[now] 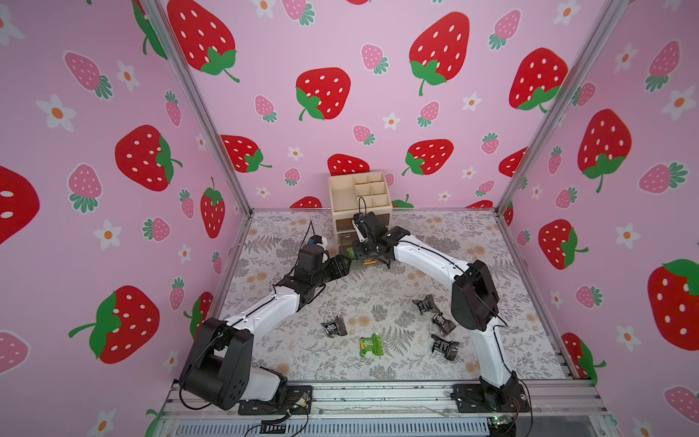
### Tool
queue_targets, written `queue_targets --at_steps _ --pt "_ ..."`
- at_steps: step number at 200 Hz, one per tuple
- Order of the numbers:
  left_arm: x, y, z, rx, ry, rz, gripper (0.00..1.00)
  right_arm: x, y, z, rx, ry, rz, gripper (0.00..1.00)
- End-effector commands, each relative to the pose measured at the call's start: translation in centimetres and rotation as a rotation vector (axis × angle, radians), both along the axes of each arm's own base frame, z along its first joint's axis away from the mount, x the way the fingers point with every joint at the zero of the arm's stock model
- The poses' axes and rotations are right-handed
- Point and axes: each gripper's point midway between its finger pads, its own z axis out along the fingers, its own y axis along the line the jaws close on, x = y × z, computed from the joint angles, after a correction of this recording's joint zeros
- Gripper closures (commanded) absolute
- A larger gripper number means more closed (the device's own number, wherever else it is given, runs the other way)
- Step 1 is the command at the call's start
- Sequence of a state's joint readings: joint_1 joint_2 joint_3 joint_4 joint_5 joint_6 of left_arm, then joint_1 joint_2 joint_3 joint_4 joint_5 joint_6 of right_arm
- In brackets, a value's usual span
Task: Place the cookies into the drawer by color
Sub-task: Place the cookie in the drawer, then adjust the cookie at the center of the board.
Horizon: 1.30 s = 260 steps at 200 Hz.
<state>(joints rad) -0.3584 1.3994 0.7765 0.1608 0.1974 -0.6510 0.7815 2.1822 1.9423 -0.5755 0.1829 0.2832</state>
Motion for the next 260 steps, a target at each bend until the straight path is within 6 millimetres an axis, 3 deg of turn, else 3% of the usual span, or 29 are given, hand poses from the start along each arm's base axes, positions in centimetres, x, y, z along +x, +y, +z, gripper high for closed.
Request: queue_targets --at_steps 1,57,106,151,173,224,243,260 --pt "0.1 -0.2 1.5 -0.014 -0.047 -0.003 0.30 -0.2 -0.6 -1.8 -0.037 0.051 -0.003 0.62" --pt "-0.5 0.0 2.3 -0.021 -0.060 -0.006 0.30 -0.4 -1.7 -2.9 -0.087 0.098 -0.020 0.58" --pt "-0.8 -0.1 2.4 -0.022 -0.056 -0.014 0.30 -0.4 -1.9 -2.2 -0.090 0.093 -0.023 0.50" --pt "-0.9 -0.1 2.7 -0.026 -0.061 -0.015 0.30 -0.8 -1.5 0.1 -0.037 0.073 -0.010 0.49" --pt "-1.2 0.0 2.9 -0.026 -0.063 -0.016 0.30 -1.6 -1.0 2.5 0.020 0.044 0.013 0.49" --pt "-4.4 -0.6 4.6 -0.012 -0.075 -0.062 0.30 -6.1 -2.0 9.3 0.163 -0.026 0.064 0.43" --pt "-6.4 -1.2 4.5 -0.026 -0.059 -0.099 0.30 -9.0 -2.9 10.4 0.209 -0.001 0.092 0.43" --pt "-8.9 -1.9 3.4 -0.014 -0.013 -0.144 0.30 -12.3 -4.0 10.0 0.230 0.062 0.108 0.43"
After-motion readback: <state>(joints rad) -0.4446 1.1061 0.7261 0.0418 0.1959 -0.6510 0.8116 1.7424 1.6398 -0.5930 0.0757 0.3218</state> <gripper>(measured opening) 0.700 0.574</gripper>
